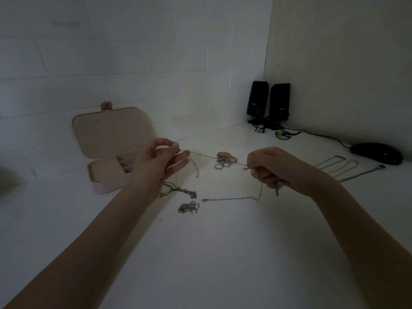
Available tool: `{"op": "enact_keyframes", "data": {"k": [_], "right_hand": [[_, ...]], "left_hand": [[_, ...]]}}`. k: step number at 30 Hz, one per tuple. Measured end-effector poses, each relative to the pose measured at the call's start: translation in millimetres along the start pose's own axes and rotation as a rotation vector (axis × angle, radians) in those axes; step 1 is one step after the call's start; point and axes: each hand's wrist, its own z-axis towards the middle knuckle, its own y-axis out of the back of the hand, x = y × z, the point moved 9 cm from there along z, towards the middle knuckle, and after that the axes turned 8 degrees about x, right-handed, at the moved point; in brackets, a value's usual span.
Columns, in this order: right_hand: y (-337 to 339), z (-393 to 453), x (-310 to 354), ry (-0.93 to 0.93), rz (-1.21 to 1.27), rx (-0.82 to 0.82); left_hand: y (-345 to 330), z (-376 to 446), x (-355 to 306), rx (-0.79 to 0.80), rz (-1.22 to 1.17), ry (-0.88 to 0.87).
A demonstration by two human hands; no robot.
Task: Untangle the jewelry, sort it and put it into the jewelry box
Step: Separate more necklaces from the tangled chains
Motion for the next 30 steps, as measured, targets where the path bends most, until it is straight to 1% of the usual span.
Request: {"op": "enact_keyframes", "data": {"k": [5, 12, 17, 19, 20, 21, 22, 24, 25, 27, 29, 30], "right_hand": [[-6.7, 2.3, -9.2, -0.084, -0.209, 0.051], [-16.1, 2.8, -19.7, -0.155, -0.478, 0.154], [-10.3, 6.9, -18.1, -0.11, -0.567, 0.073], [-7.1, 8.0, -11.6, -0.082, -0.648, -0.021], [-7.6, 8.5, -4.9, -0.035, -0.665, -0.08], [-11.5, 9.3, 2.0, 0.028, -0.637, -0.116], [-19.9, 10.2, 7.6, 0.083, -0.575, -0.113], [-44.0, 14.4, 12.0, 0.154, -0.42, -0.013], [-54.9, 15.3, 15.1, 0.185, -0.388, 0.031], [-63.3, 15.9, 20.4, 0.229, -0.293, 0.062], [-60.7, 14.8, 20.1, 0.214, 0.02, 0.093], [-59.3, 12.8, 19.7, 0.194, 0.16, 0.113]], "left_hand": [[-9.3, 0.9, -4.8, 0.098, 0.168, -0.077], [-23.9, -10.6, -10.8, 0.129, 0.371, -0.118], [-37.3, -17.8, -7.2, 0.209, 0.407, -0.099], [-42.7, -20.0, -3.5, 0.242, 0.417, -0.091], [-45.4, -21.0, -1.5, 0.256, 0.413, -0.085], [-48.3, -22.1, 0.6, 0.272, 0.404, -0.079], [-50.9, -23.1, 2.3, 0.286, 0.395, -0.072], [-54.9, -24.9, 4.3, 0.306, 0.38, -0.07], [-55.0, -25.2, 4.6, 0.307, 0.371, -0.071], [-50.5, -22.6, 4.1, 0.283, 0.335, -0.075], [-44.4, -17.7, 4.3, 0.265, 0.331, -0.083], [-43.6, -15.9, 5.3, 0.276, 0.373, -0.086]]}}
